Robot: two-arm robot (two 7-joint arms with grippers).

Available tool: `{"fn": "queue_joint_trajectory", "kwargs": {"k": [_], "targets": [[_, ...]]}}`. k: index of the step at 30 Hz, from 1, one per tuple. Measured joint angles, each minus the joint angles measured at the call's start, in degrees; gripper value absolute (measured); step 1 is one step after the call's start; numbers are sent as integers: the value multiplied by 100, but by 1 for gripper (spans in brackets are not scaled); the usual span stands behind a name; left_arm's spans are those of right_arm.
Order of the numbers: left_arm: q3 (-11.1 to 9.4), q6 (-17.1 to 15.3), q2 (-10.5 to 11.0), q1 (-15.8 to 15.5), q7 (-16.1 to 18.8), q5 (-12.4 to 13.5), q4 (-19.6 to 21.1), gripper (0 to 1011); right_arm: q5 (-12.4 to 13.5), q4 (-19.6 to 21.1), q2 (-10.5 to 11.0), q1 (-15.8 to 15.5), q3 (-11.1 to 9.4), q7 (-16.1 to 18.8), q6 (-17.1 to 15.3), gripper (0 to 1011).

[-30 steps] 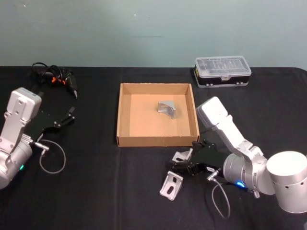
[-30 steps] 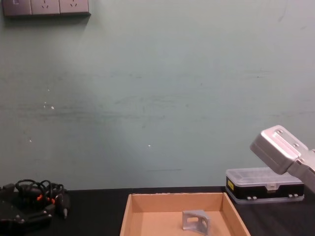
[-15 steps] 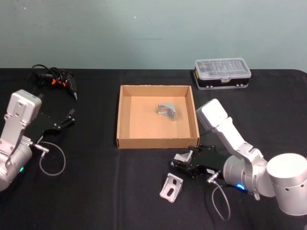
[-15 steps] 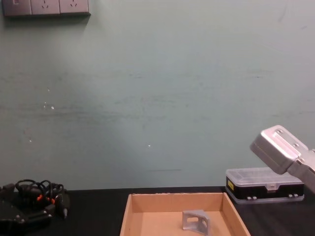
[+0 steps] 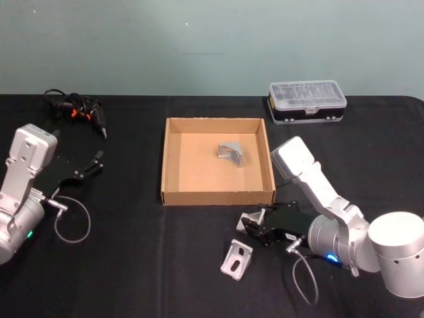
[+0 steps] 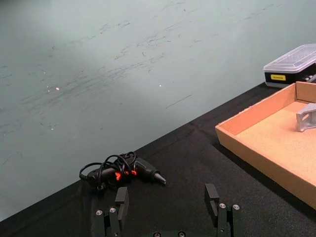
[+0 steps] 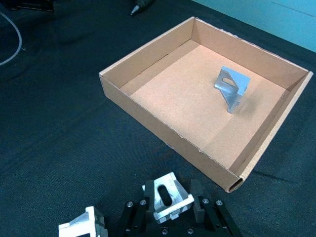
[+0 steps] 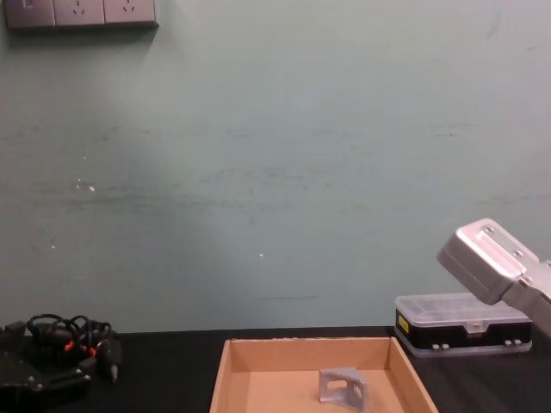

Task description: Use one hand to pick up the angle iron from the table and place it into the box.

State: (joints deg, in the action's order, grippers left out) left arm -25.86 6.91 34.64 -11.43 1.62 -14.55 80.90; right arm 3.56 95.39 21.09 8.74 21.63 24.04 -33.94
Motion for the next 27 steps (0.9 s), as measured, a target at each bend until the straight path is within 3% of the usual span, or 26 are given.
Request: {"fn": "queue_joint_trajectory", "kwargs": {"k": [14,22,27], "targets": [[0,0,0,0,0,0,0,1011,96,314,26,15,-1,31,-17,442],[0,0,0,0,0,0,0,1011,126,345,-87,431,125,65,-95,442],[0,0,0,0,0,0,0,1011,40,-161,-331,978,330,70,-136,442]]}}
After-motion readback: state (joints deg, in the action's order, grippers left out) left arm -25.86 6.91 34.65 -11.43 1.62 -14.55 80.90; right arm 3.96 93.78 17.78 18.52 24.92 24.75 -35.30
